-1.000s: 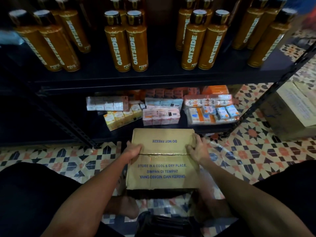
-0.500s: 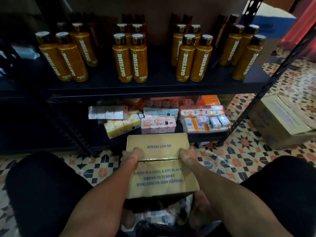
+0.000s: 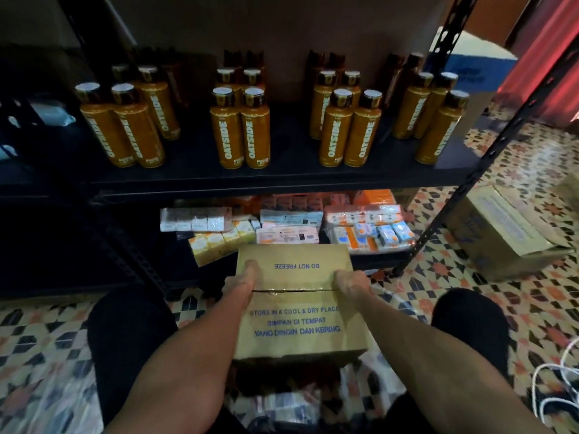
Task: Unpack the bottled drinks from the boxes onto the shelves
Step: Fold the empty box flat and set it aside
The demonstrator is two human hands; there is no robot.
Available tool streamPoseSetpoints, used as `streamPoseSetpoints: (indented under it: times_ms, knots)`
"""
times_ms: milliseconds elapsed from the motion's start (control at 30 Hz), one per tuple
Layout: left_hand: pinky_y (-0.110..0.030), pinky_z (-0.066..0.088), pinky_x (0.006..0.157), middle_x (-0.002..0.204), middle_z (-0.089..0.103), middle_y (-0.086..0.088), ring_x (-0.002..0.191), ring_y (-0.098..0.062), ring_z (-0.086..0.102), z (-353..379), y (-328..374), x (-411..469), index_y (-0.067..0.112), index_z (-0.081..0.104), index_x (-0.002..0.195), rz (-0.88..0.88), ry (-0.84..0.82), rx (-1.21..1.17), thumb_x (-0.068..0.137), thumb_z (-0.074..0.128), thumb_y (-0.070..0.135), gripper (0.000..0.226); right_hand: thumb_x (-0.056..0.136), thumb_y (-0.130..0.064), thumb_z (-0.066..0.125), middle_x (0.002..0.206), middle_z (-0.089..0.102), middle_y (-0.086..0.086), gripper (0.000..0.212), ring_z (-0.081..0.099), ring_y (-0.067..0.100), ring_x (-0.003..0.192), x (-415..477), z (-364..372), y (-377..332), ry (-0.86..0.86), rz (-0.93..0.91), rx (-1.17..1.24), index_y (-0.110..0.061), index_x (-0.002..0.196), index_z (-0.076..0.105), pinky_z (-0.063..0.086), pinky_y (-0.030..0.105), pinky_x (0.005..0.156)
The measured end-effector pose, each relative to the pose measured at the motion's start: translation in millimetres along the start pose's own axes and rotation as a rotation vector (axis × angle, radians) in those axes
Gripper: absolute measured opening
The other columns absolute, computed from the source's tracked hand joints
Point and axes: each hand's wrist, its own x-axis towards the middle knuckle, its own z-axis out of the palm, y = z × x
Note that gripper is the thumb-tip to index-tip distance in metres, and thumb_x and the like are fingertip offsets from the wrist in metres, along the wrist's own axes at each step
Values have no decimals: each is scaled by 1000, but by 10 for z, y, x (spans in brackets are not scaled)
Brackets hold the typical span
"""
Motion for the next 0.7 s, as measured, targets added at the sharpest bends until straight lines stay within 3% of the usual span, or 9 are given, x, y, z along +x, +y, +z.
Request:
streamPoseSetpoints:
  times_ms: [67,167,300,400,500,567,700]
  knots:
    - [-52,55,88,120,63,-18,99,-40,65,30,15,-6,9,49,134,-30,-24,9,63,53,83,102,91,-32,61,124,58,17,55,52,28,96,35,16,-23,-16,22,-9,4,132,52,46,36,78]
    - [-52,50,97,130,60,-18,111,-40,60,39,68,-100,9,47,140,-61,32,30,61,48,87,111,95,-41,58,125,51,14,60,50,28,95,-8,27,-135,-13,39,-20,1,136,43,45,30,64]
    - [-46,39,105,151,41,-18,134,-39,45,-222,337,-621,8,30,152,-43,30,139,89,45,73,92,104,-38,47,147,38,22,61,44,37,127,-305,-157,-404,-26,70,-79,2,147,31,41,37,95]
    - [-48,44,103,149,46,-17,128,-39,51,-502,413,-956,10,34,151,-61,62,131,79,42,84,104,103,-35,51,128,44,16,66,48,33,109,-764,-433,-596,-26,86,-12,1,151,22,42,31,79]
    - [-44,49,96,138,56,-19,116,-39,59,-871,620,-1551,8,47,142,-91,26,184,79,36,87,101,102,-37,49,131,50,15,56,51,33,111,-1204,-764,-749,-40,59,-6,1,142,38,49,35,85]
    - [-44,50,96,133,59,-20,113,-38,61,-1131,812,-1981,7,52,137,-79,22,211,83,35,84,96,99,-37,55,123,53,13,53,51,28,99,-1514,-1009,-855,-55,104,53,-3,138,43,46,29,72]
    - [-48,48,100,136,57,-19,115,-39,60,-1552,1052,-2443,11,43,145,-127,29,213,61,25,100,124,93,-45,58,131,54,16,64,55,30,100,-2170,-1543,-1233,-83,163,85,-5,141,44,45,31,68]
